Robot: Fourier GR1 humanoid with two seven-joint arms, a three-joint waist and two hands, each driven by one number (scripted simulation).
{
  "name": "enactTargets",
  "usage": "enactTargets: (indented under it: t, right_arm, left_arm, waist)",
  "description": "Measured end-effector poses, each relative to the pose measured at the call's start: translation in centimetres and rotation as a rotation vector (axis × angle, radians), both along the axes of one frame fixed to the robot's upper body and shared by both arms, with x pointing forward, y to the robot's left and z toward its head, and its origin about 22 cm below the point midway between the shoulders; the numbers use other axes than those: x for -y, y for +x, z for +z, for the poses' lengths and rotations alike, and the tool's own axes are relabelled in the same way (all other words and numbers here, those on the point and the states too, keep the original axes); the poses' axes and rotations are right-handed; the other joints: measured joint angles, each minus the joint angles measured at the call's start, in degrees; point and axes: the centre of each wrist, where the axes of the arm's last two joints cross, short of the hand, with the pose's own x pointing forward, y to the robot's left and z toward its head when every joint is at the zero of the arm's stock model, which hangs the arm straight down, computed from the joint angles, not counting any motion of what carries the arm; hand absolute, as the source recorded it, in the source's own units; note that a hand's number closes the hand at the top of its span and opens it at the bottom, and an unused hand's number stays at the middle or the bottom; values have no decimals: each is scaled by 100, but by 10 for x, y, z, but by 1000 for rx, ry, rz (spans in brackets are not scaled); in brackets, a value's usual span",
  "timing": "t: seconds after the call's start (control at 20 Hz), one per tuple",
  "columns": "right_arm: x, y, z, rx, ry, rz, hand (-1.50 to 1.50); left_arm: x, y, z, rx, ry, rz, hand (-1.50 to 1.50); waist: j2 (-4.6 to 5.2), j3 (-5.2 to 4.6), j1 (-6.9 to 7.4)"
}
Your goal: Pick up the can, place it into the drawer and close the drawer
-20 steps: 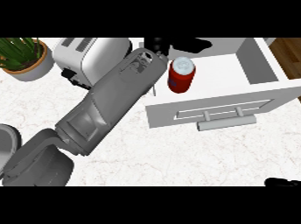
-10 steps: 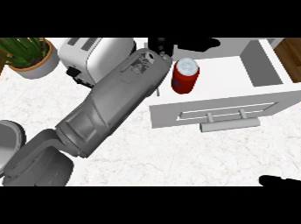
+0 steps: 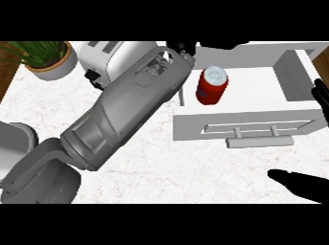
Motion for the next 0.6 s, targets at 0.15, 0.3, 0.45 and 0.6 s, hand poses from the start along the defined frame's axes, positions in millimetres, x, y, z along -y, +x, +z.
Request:
enactTargets:
  t: [0.15, 0.3, 0.45, 0.6]
  right_arm:
    - [-10, 13, -12, -21, -103, -17, -150]
    - [-19, 24, -29, -44, -190, -42, -150]
    - [-30, 33, -42, -59, -261, -79, -150]
    - [-36, 46, -66, -62, -280, -109, -150]
  left_arm:
    - [3, -1, 4, -6, -9, 0, -150]
    - [3, -3, 4, -16, -15, -1, -150]
    - [-5, 0, 8, -18, -19, -3, -150]
    - [-12, 1, 12, -15, -17, 8, -150]
  waist:
    - [-15, -1, 81]
    - [-43, -1, 171]
    - [-65, -2, 245]
    - [-82, -1, 301]
